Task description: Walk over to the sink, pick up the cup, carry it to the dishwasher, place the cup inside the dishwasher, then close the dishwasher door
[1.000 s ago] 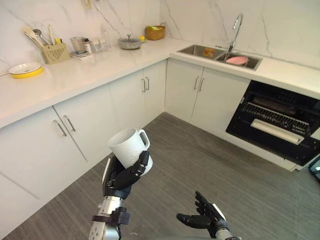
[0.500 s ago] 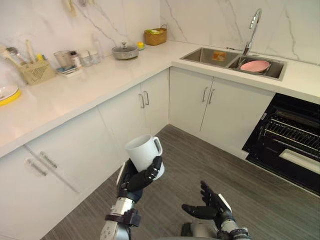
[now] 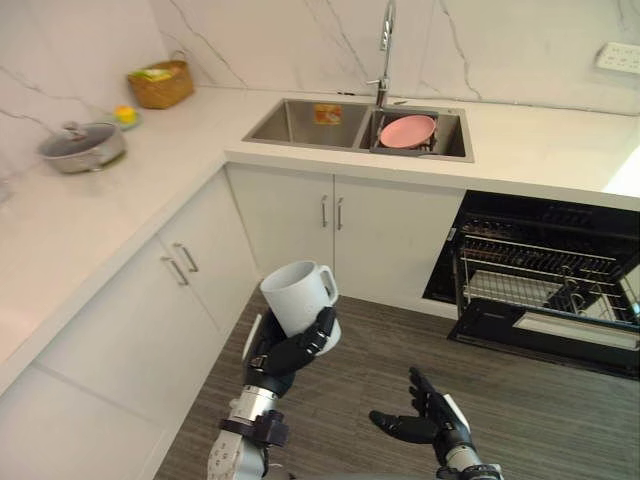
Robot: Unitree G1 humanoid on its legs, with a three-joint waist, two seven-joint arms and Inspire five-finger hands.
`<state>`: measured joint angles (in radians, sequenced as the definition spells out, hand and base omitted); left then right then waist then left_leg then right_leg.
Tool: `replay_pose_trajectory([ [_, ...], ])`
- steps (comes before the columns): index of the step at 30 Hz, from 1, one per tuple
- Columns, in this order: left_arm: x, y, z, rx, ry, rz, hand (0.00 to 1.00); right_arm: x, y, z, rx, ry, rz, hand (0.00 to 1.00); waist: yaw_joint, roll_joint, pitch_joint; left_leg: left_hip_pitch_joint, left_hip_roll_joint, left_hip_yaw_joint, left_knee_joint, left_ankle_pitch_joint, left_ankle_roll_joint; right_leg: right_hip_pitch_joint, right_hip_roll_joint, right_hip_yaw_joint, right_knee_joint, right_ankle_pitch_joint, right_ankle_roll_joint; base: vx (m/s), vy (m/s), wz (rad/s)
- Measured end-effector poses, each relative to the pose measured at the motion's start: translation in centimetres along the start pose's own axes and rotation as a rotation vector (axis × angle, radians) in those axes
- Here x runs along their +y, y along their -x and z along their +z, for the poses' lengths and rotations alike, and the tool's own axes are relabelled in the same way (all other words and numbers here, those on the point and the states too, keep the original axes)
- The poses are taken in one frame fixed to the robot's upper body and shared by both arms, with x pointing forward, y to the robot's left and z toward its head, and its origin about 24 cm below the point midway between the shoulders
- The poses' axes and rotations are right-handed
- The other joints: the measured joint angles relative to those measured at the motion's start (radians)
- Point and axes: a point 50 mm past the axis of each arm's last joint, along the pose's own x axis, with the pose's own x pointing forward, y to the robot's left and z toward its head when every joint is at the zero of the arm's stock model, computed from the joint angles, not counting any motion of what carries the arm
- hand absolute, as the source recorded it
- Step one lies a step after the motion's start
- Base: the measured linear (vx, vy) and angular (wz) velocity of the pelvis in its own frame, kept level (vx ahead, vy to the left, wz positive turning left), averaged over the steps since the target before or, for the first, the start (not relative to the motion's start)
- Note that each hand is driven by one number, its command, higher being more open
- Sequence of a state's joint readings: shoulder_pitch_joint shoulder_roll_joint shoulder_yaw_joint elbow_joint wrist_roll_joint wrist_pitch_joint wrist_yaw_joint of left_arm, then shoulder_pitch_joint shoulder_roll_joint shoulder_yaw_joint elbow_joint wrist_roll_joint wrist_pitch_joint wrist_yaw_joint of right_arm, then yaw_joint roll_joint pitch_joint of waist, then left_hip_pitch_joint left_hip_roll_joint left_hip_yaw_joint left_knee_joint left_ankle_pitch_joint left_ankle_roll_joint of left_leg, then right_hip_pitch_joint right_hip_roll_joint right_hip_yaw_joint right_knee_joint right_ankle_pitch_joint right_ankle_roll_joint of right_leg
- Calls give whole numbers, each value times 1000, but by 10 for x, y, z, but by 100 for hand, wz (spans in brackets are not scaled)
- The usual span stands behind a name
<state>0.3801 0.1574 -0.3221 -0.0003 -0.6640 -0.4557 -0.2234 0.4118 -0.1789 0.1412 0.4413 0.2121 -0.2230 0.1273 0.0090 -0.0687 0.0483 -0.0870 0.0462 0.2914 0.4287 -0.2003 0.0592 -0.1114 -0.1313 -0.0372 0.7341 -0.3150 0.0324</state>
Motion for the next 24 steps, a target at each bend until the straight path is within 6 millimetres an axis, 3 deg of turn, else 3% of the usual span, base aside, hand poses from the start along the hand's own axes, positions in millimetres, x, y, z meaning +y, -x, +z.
replay_pose_trajectory([
  [1,8,4,3,-3,-17,38,0,5,-1,-1,-1,-12,24,100,5,-3,-2,72,2,27,-24,-19,7,-17,-37,-73,105,71,8,375,132,-79],
  [2,8,4,3,-4,-19,41,0,6,-1,-1,-1,-13,26,100,4,-1,-1,84,3,27,-32,-21,7,-18,-40,-81,119,88,5,399,115,-63],
  [3,11,5,7,-11,-34,42,0,9,-2,-1,0,-21,38,100,-4,16,3,162,11,27,-83,-23,6,-25,-53,-129,161,75,-1,399,86,-35],
  [5,5,0,17,-68,-38,14,0,11,-5,3,-21,-14,59,100,-6,18,3,248,36,31,-160,-25,3,-67,-48,-208,153,14,-12,361,46,-29],
  [8,0,-9,27,-124,-41,-20,0,13,-11,12,-57,0,80,100,-13,29,8,318,76,64,-216,-25,0,-160,-43,-323,4,-2,-14,351,-37,-22],
  [9,0,-10,27,-128,-40,-14,0,13,-12,14,-65,7,89,100,-21,30,9,344,86,83,-218,-28,-21,-194,-43,-354,-100,31,-21,378,-113,-31],
  [10,0,-10,26,-125,-39,-10,0,13,-11,15,-75,13,99,100,-29,25,9,376,83,99,-214,-45,-67,-205,-42,-367,-235,136,-43,393,-126,-26],
  [11,0,-9,26,-121,-39,-9,0,13,-10,16,-81,17,103,100,-31,16,8,396,73,108,-208,-58,-93,-205,-46,-372,-312,230,-68,445,-151,-31],
  [12,0,-9,17,-93,-34,7,0,6,-7,14,-72,40,97,100,-33,50,0,432,95,114,-182,-106,-154,-210,-38,-375,-287,317,-140,514,-149,-38],
  [13,-2,-8,6,-56,-22,36,0,2,-10,17,-73,56,90,100,-37,88,-5,423,122,116,-141,-103,-157,-210,-16,-375,-264,279,-147,496,-158,-37],
  [14,-4,-8,2,-43,-24,35,0,-1,-12,21,-85,65,86,100,-45,101,3,412,132,115,-105,-89,-157,-214,-10,-370,-250,252,-143,363,-126,-22],
  [17,-14,-11,-3,-22,-45,18,0,0,-17,27,-100,73,93,100,-47,111,33,341,208,114,143,-15,-153,-170,25,-357,-249,186,-134,242,-165,-25],
  [18,-15,-10,-4,-18,-59,21,0,0,-18,29,-105,76,97,100,-40,116,48,296,260,96,302,71,-137,-114,58,-349,-284,178,-137,160,-142,-44],
  [19,-15,-10,-4,-18,-68,22,0,0,-18,29,-106,76,97,100,-31,123,48,227,307,69,459,39,-136,-70,95,-345,-334,169,-150,191,-156,-46],
  [21,-14,-11,-2,-32,-71,21,0,-2,-17,30,-108,83,90,100,-25,126,45,139,316,55,549,-35,-128,-19,114,-343,-381,169,-150,119,-65,-29],
  [22,-14,-11,-2,-36,-71,20,0,-3,-17,30,-109,87,89,100,-23,126,45,118,310,57,540,-59,-127,-1,117,-343,-396,169,-151,141,-31,-27],
  [24,-15,-11,0,-45,-68,16,0,-4,-16,34,-123,95,89,100,-12,128,42,80,235,58,352,-124,-128,40,119,-323,-444,170,-149,173,14,-35],
])
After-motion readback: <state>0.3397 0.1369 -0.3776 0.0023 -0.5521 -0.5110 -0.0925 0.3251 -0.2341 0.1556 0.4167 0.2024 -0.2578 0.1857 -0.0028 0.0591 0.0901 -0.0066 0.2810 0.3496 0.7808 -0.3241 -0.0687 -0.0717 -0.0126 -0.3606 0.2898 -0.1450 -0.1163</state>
